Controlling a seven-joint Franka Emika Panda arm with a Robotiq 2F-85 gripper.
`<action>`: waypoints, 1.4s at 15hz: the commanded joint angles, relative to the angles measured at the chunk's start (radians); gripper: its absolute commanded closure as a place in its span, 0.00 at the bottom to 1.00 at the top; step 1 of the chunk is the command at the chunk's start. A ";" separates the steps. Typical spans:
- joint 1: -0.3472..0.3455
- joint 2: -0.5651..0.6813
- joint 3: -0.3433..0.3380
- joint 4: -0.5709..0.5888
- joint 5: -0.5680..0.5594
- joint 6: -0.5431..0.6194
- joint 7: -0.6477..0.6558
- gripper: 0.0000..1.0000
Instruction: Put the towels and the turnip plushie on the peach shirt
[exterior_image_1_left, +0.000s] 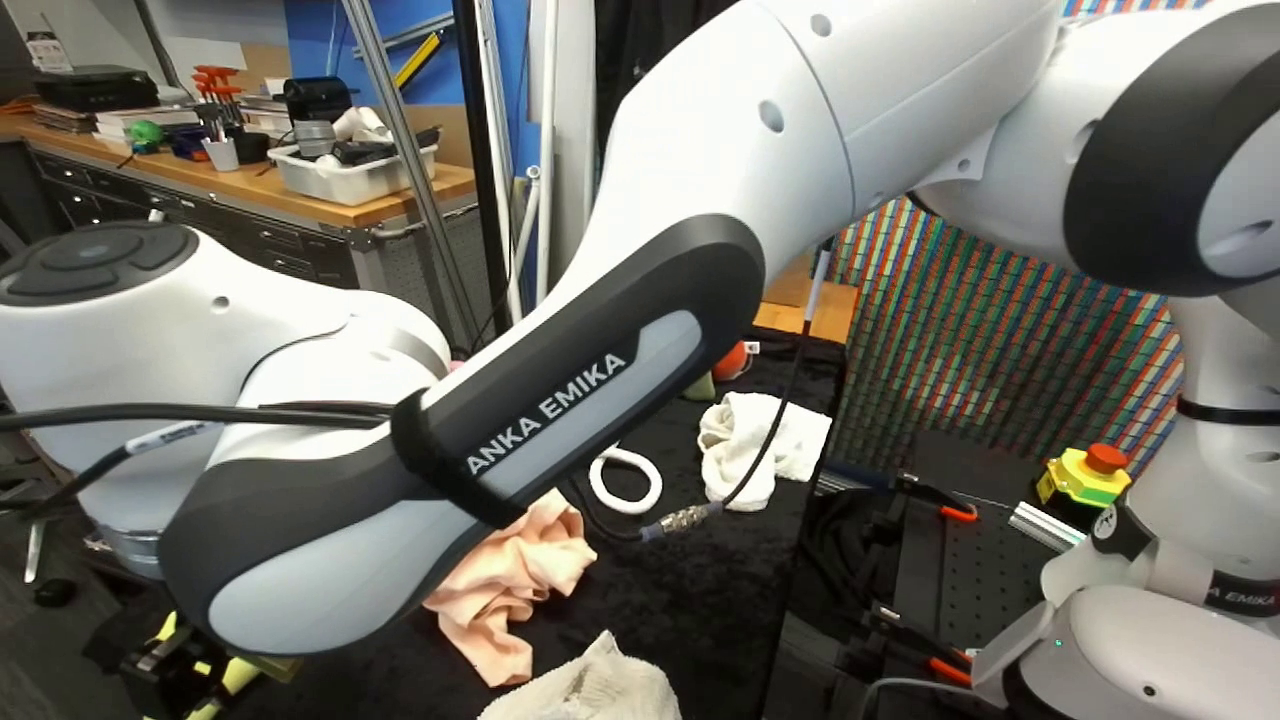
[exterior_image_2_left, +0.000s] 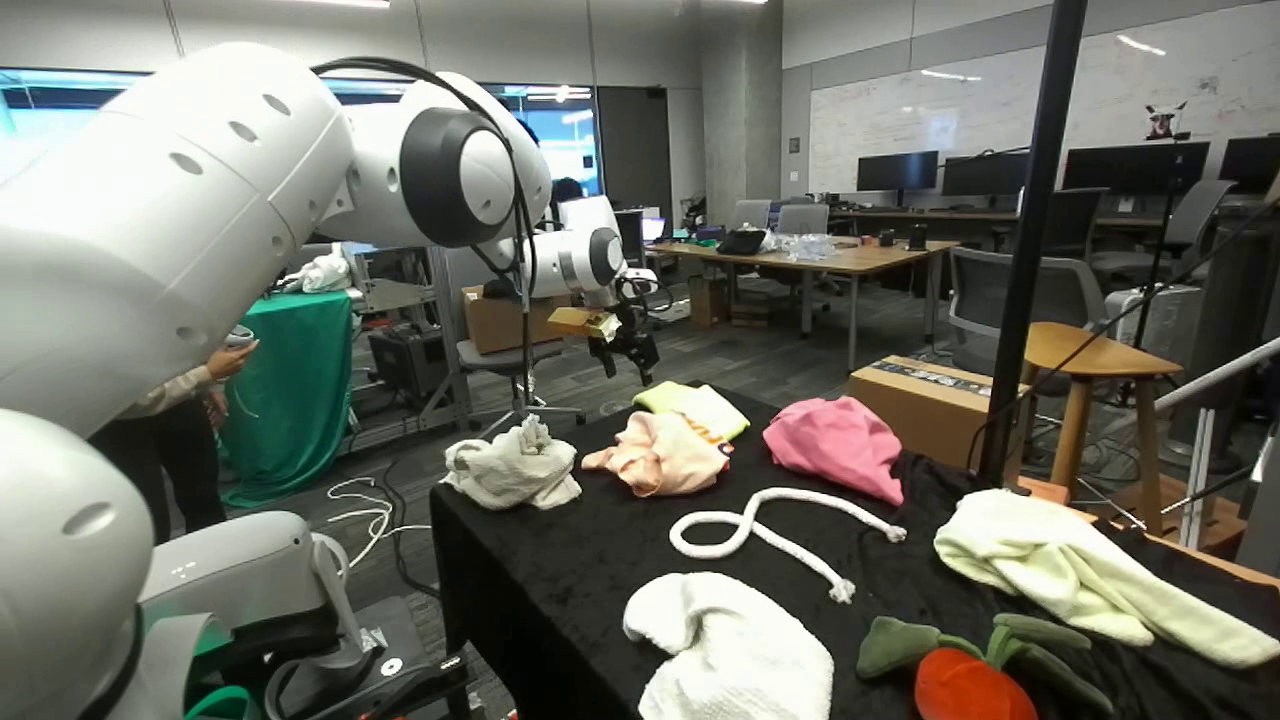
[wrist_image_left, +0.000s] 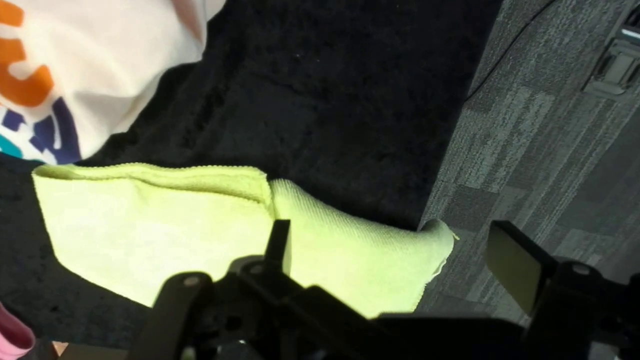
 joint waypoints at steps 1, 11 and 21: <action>0.013 0.076 -0.026 0.115 0.035 -0.025 -0.029 0.00; -0.025 0.149 -0.036 0.174 0.015 -0.030 -0.004 0.00; -0.044 0.192 -0.049 0.237 0.015 -0.076 -0.001 0.00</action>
